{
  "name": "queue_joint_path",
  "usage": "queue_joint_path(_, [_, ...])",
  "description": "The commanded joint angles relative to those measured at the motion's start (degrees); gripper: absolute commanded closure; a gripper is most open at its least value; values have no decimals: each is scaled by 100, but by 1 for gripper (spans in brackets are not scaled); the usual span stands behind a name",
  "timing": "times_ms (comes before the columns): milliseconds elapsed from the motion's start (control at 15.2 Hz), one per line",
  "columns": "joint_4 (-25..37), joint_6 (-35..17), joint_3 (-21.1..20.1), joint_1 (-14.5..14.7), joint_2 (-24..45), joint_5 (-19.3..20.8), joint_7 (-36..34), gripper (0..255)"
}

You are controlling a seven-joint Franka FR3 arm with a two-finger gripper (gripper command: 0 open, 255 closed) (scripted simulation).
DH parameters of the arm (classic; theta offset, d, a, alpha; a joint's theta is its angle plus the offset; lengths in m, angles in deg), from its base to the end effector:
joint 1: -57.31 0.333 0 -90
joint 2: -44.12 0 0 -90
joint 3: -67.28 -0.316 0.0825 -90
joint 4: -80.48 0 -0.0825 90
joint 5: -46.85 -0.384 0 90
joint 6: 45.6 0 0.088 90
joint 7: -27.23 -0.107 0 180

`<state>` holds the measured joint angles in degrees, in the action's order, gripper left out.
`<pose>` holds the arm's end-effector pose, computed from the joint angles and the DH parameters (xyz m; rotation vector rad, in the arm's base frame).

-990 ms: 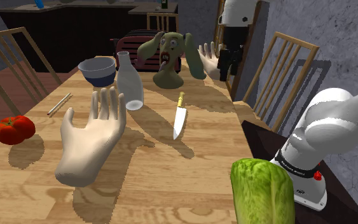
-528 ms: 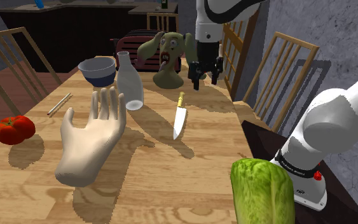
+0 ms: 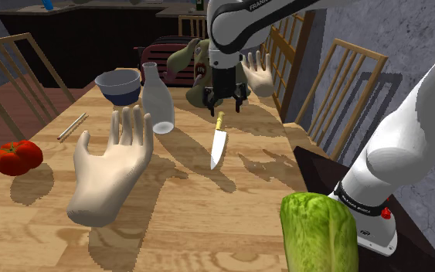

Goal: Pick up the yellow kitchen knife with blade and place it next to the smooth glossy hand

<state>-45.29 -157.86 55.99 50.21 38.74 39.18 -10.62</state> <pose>0.4959 0.0462 0.4133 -2.9255 0.9846 0.2628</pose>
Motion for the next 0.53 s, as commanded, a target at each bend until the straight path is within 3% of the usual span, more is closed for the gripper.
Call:
queue_joint_path(0, [260, -133, -16, -45, 433, 113, -532, 0])
queue_joint_path(198, [646, -257, 18, -67, 1002, 263, -1141, 0])
queue_joint_path(462, [435, -561, 13, -46, 1095, 265, -1146, 0])
